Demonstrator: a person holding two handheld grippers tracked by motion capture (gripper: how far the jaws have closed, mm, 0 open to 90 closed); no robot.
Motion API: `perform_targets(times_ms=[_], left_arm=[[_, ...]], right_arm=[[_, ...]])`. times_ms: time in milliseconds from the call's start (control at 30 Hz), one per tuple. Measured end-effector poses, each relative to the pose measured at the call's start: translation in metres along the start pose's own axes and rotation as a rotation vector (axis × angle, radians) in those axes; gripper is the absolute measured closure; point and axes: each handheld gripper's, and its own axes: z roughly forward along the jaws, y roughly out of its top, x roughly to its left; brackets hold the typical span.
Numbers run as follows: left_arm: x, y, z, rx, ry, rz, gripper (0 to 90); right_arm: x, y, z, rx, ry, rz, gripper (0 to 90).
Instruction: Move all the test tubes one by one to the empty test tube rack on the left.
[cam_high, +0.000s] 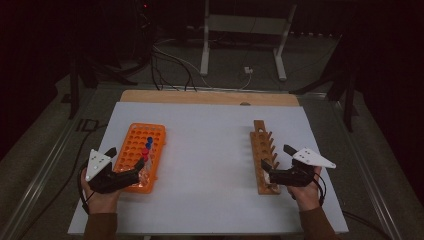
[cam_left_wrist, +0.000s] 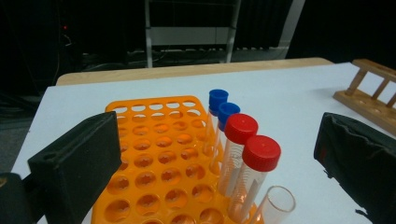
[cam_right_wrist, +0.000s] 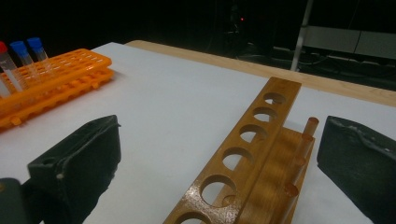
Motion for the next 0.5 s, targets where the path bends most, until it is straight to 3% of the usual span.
perform_targets(times_ms=[167,500], left_arm=[[0.0035,-0.0034,-0.0016,-0.021,0.013,-0.037,0.5],[0.0073,-0.0043,-0.0041,-0.026,0.028,-0.052,0.5]], right_arm=[[-0.0009,-0.0036,-0.0025,-0.008,-0.008,0.009,0.0],[-0.0036,-0.0067,-0.0043,-0.019,-0.019,0.011,0.0]])
